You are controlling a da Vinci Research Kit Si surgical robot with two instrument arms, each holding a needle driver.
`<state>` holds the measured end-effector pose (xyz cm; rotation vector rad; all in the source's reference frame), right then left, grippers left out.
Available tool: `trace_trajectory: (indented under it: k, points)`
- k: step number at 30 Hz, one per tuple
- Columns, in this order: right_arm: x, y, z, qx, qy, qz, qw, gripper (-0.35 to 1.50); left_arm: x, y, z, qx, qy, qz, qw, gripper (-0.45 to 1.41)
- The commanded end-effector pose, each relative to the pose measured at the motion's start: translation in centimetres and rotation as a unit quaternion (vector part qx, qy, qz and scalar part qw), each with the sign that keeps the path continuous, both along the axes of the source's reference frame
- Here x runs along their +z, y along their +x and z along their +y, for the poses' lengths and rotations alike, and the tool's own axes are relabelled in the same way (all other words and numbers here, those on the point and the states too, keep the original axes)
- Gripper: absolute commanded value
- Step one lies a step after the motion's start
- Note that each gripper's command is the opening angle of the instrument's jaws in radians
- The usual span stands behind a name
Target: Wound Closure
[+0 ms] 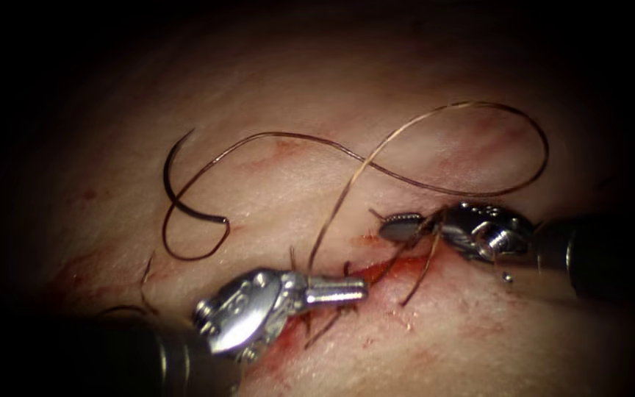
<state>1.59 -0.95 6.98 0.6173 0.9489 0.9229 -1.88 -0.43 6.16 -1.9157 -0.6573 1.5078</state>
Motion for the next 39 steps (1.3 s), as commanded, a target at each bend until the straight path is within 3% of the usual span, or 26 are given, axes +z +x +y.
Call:
trace_trajectory:
  k: [1, 5, 10, 13, 20, 28, 36, 39]
  points:
    - [-0.05, 0.04, -0.15, 0.000, -0.001, 0.003, 1.000, -0.35, 0.08, -0.02, 0.04, -0.004, 0.004, 0.003, 1.000, -0.45]
    - [-0.33, 0.02, -0.32, 0.000, -0.014, 0.021, 1.000, -0.35, 0.28, 0.16, 0.58, -0.025, 0.012, 0.027, 0.999, -0.45]
    - [-0.50, 0.07, -0.54, -0.003, -0.018, 0.030, 0.999, -0.35, 0.62, 0.36, 1.43, -0.049, 0.022, 0.067, 0.996, -0.45]
    - [-0.56, 0.09, -0.63, 0.002, -0.019, 0.040, 0.999, -0.35, 0.76, 0.38, 1.70, -0.057, 0.023, 0.084, 0.995, -0.45]
    - [-0.59, 0.11, -0.83, -0.011, -0.022, 0.043, 0.999, -0.35, 0.97, 0.23, 2.04, -0.055, 0.019, 0.091, 0.994, -0.45]
    - [-0.73, -0.15, -1.07, -0.066, -0.043, 0.036, 0.996, -0.35, 0.98, 0.02, 2.41, -0.051, 0.019, 0.090, 0.994, -0.45]
    - [-0.92, -0.30, -1.28, -0.135, -0.069, 0.013, 0.988, -0.35, 1.06, 0.09, 2.70, -0.052, 0.015, 0.091, 0.994, -0.45]
    - [-1.00, -0.18, -1.40, -0.145, -0.073, 0.044, 0.986, -0.35, 1.12, 0.14, 2.91, -0.060, 0.018, 0.098, 0.993, -0.45]
